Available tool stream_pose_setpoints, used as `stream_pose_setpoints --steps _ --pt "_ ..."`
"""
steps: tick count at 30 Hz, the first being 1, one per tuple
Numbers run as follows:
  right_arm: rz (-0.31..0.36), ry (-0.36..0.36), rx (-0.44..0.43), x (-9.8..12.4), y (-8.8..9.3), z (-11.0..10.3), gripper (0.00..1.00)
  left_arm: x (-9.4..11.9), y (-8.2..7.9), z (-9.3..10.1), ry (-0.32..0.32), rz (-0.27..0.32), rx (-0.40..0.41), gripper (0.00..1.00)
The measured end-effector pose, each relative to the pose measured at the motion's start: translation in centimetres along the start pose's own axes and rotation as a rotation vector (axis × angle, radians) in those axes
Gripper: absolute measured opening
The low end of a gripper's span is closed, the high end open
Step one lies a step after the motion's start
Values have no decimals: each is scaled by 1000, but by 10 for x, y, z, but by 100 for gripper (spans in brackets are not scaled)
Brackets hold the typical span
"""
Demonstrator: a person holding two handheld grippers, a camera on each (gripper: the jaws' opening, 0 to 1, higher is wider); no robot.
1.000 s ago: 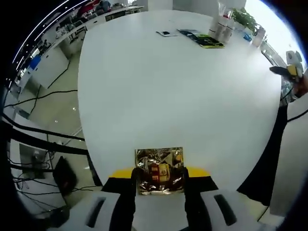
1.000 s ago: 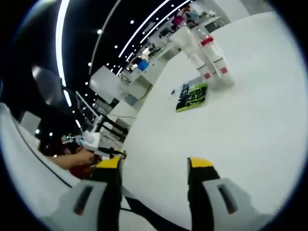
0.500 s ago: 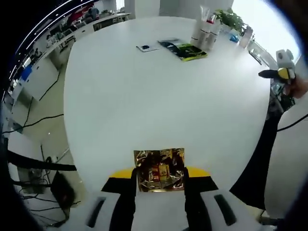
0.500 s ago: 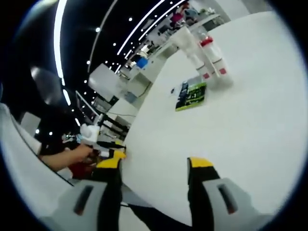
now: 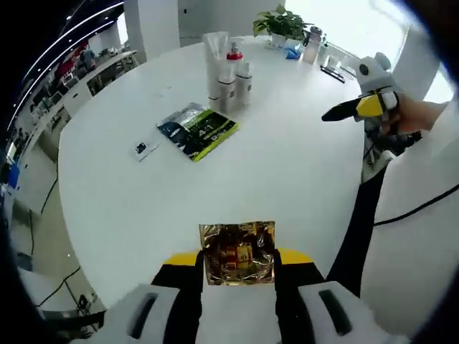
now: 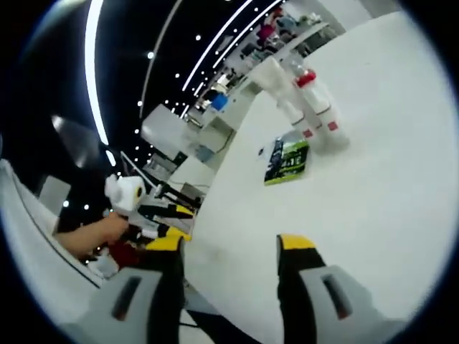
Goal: Arrange the skincare products in the storage area until every visible bottle or jar stands upright without overlapping.
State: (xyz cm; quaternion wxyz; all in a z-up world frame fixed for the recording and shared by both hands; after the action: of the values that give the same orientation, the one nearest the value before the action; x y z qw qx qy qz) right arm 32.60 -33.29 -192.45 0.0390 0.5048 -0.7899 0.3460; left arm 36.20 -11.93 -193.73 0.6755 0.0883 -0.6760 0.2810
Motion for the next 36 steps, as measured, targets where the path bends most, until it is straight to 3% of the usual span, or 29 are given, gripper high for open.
stream_pose_setpoints --steps 9,15,21,26,30,33,36 --pt "-30 -125 -51 -2 -10 8 41 -11 -77 48 -53 -50 -238 40" --pt "-78 -151 -38 -2 -13 13 32 -17 -107 77 -70 -57 -321 40" --pt "-118 -183 -62 -1 -14 14 26 -24 -123 104 -71 -88 -407 39" --pt "-188 -194 -84 -2 -4 16 22 -28 -136 121 -83 -123 -487 39" --pt "-218 -225 -105 -4 -1 15 13 -28 -147 132 -90 -137 -535 40" --pt "-210 -234 -110 -3 -3 17 2 -28 -152 137 -96 -153 -581 39" --pt "-204 -250 -137 -1 -4 19 1 -26 -156 137 -98 -174 -605 39"
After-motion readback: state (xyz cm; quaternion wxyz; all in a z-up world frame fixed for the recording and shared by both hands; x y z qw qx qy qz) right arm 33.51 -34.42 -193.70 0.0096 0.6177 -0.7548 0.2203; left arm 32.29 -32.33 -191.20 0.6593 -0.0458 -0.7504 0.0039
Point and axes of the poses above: the point that each gripper's makers call its tool centre point, and the gripper's own axes: x roughly backward along the fingers, z roughly to its right, y roughly out of its underside, the point moved 3 cm from there along x, roughly backward along the fingers, and after that the axes turned 9 degrees about -z, right-handed, at the moved point
